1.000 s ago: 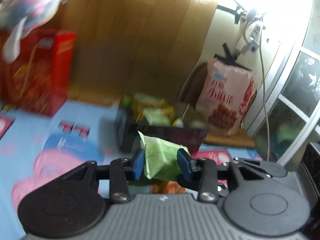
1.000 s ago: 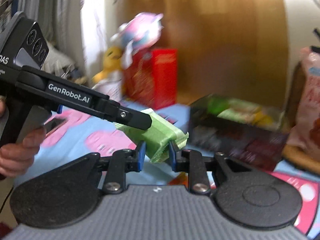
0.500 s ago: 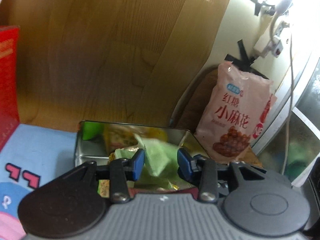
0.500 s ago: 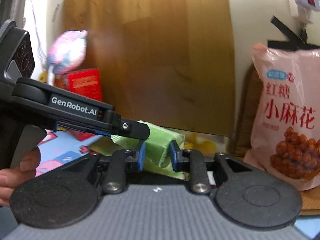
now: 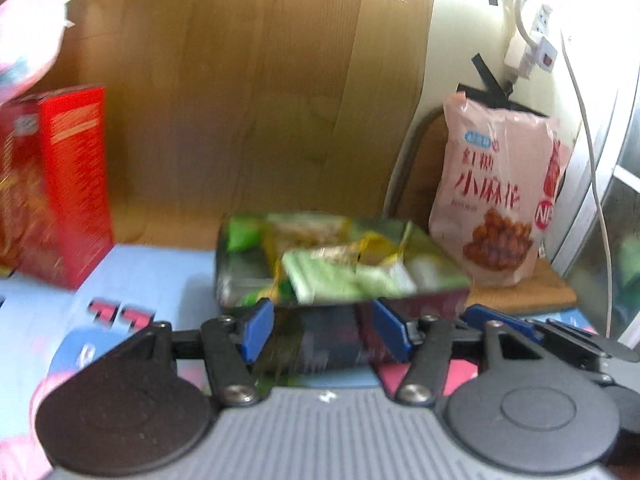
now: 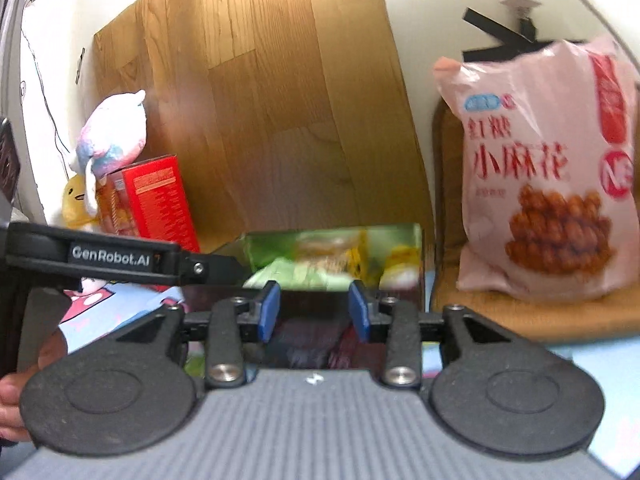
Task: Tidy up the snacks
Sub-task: 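Move the left gripper back over the red and green packets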
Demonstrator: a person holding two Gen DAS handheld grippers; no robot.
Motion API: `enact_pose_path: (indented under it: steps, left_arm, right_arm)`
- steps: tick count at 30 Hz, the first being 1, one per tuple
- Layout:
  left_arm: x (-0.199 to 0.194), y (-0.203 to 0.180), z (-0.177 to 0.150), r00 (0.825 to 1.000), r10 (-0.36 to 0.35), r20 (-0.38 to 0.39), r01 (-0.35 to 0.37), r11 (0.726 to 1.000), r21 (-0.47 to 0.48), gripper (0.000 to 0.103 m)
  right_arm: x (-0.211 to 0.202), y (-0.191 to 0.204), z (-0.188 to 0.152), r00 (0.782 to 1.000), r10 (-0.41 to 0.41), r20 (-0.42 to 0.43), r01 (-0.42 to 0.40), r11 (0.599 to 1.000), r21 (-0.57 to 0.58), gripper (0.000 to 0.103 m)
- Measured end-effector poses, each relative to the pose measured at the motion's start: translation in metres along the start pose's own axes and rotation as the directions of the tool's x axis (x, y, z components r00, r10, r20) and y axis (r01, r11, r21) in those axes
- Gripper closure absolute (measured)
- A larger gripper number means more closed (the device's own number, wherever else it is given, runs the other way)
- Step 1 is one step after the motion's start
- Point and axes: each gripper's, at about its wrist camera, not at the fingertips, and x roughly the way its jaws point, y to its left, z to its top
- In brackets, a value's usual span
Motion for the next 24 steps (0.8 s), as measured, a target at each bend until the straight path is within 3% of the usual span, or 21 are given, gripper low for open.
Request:
enact_pose_path:
  steps: [6, 11, 22, 24]
  left_arm:
    - [-0.034, -0.002, -0.047, 0.994, 0.104, 0.013, -0.104, 0.994, 0.037, 0.044]
    - [-0.049, 0.0, -0.078, 0.989, 0.15, 0.001, -0.15, 0.988, 0.043, 0.044]
    - [-0.057, 0.005, -0.107, 0.985, 0.175, -0.002, -0.175, 0.983, 0.056, 0.043]
    - [-0.058, 0.003, -0.108, 0.984, 0.176, 0.011, -0.176, 0.982, 0.063, 0.039]
  right_arm:
    - [-0.03, 0.011, -0.033, 1.0, -0.012, -0.029, 0.014, 0.996, 0.087, 0.059]
    - [-0.051, 0.018, -0.056, 0.998, -0.052, -0.034, 0.056, 0.989, 0.14, 0.059]
    - [-0.071, 0.032, -0.074, 0.996, -0.088, -0.027, 0.092, 0.979, 0.185, 0.055]
    - [-0.073, 0.03, -0.076, 0.996, -0.089, -0.026, 0.092, 0.975, 0.205, 0.054]
